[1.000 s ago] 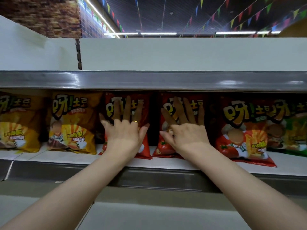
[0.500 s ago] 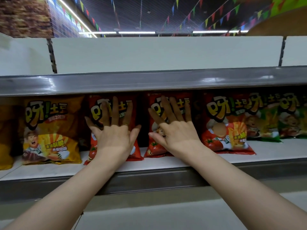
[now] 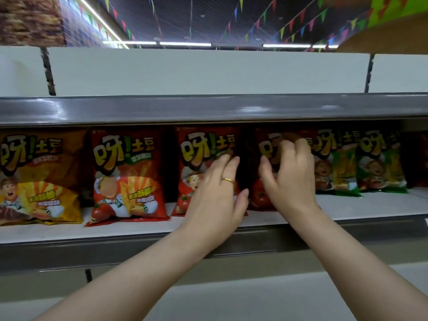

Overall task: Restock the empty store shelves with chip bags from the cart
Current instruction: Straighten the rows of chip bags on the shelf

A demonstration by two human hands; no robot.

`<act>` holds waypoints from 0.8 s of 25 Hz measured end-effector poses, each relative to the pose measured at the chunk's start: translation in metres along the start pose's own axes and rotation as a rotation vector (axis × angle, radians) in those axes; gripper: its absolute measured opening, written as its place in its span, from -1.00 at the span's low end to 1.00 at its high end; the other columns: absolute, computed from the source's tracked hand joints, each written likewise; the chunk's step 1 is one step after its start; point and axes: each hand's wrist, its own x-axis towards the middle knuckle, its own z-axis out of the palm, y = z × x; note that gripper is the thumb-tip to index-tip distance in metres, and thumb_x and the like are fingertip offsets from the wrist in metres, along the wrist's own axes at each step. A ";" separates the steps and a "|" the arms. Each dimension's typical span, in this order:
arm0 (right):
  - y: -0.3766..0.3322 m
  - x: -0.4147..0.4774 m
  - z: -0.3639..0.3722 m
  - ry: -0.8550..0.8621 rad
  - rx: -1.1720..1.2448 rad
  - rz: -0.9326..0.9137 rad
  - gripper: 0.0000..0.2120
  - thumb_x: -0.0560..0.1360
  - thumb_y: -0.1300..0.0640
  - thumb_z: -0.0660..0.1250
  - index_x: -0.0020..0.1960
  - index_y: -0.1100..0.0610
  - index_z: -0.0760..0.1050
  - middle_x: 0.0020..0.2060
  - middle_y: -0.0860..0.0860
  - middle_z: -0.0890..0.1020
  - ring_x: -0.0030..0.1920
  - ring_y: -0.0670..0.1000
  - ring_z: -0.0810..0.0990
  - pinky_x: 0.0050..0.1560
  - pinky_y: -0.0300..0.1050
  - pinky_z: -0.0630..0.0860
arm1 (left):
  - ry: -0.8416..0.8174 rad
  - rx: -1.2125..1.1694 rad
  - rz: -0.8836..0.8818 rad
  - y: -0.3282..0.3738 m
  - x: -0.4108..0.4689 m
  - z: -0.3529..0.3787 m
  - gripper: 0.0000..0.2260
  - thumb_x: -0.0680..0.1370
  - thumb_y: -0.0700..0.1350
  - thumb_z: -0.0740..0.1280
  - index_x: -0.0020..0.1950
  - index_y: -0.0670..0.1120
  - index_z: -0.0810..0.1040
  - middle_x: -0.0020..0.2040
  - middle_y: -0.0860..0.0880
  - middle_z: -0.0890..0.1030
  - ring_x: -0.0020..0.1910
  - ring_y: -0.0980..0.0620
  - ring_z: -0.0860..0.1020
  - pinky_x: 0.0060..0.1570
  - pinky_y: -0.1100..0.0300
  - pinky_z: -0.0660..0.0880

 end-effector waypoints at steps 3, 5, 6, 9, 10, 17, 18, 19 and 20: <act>0.039 -0.002 -0.014 -0.061 -0.013 0.071 -0.62 0.43 0.06 0.24 0.04 0.38 0.45 -0.12 0.30 0.49 -0.17 0.29 0.50 -0.16 0.07 0.48 | -0.064 -0.115 -0.148 0.035 0.016 0.030 -0.43 0.61 0.00 0.19 0.55 -0.06 0.03 0.55 -0.01 0.06 0.51 0.11 0.00 0.27 0.46 -0.12; 0.059 0.001 -0.023 -0.210 0.026 0.222 -0.58 0.46 0.03 0.30 0.13 0.36 0.40 -0.01 0.28 0.46 -0.01 0.30 0.47 -0.01 0.11 0.44 | -0.073 -0.247 -0.321 0.055 0.031 0.045 -0.44 0.61 0.00 0.18 0.54 -0.12 0.06 0.53 -0.06 0.13 0.49 0.06 0.10 0.23 0.47 0.00; 0.068 0.004 -0.025 -0.335 0.059 0.330 -0.53 0.49 -0.02 0.31 0.17 0.34 0.36 0.06 0.27 0.43 0.09 0.28 0.43 0.07 0.09 0.40 | -0.084 -0.325 -0.442 0.062 0.040 0.052 -0.45 0.62 0.03 0.17 0.53 -0.15 0.09 0.51 -0.09 0.17 0.47 0.02 0.16 0.23 0.41 0.08; 0.082 0.013 -0.031 -0.746 0.338 0.649 -0.52 0.47 -0.17 0.29 0.10 0.24 0.38 0.08 0.16 0.48 0.10 0.15 0.48 0.06 -0.03 0.42 | -0.071 -0.548 -0.827 0.074 0.065 0.068 -0.57 0.62 0.08 0.11 0.40 -0.14 0.27 0.29 -0.19 0.40 0.23 -0.09 0.42 0.10 0.21 0.26; 0.084 0.017 -0.030 -0.838 0.501 0.750 -0.62 0.48 -0.15 0.30 -0.03 0.19 0.41 -0.01 0.11 0.55 0.00 0.09 0.55 0.02 -0.06 0.48 | -0.067 -0.603 -0.924 0.077 0.070 0.070 -0.63 0.63 0.05 0.10 0.33 -0.14 0.32 0.18 -0.18 0.42 0.13 -0.08 0.45 0.03 0.20 0.25; 0.105 0.030 -0.006 -1.066 0.907 0.981 -0.89 0.56 0.21 0.21 -0.08 0.19 0.51 -0.12 0.14 0.65 -0.08 0.09 0.62 0.15 0.01 0.51 | -0.053 -0.482 -0.957 0.083 0.071 0.080 -0.58 0.64 -0.07 0.13 0.42 -0.26 0.21 0.18 -0.26 0.46 -0.23 0.07 0.40 -0.30 0.24 0.30; 0.103 0.030 -0.006 -1.076 0.908 0.979 -0.88 0.56 0.20 0.20 -0.04 0.20 0.51 -0.07 0.16 0.65 -0.04 0.11 0.62 0.18 0.02 0.50 | -0.052 -0.470 -0.967 0.081 0.073 0.081 -0.57 0.64 -0.07 0.14 0.43 -0.26 0.18 0.24 -0.25 0.44 -0.14 0.04 0.46 -0.23 0.23 0.35; 0.100 0.029 -0.005 -1.089 0.867 0.952 -0.86 0.57 0.16 0.20 -0.01 0.19 0.50 -0.02 0.17 0.64 0.00 0.13 0.62 0.20 0.04 0.49 | -0.052 -0.468 -0.981 0.077 0.076 0.082 -0.55 0.64 -0.08 0.14 0.45 -0.25 0.16 0.30 -0.25 0.42 0.03 -0.05 0.49 -0.09 0.18 0.39; 0.097 0.026 -0.007 -1.100 0.788 0.901 -0.83 0.57 0.09 0.20 0.00 0.19 0.49 0.00 0.16 0.63 0.02 0.13 0.60 0.19 0.04 0.49 | -0.057 -0.468 -0.987 0.073 0.076 0.083 -0.54 0.63 -0.09 0.15 0.47 -0.23 0.13 0.34 -0.24 0.39 0.19 -0.13 0.46 0.05 0.14 0.39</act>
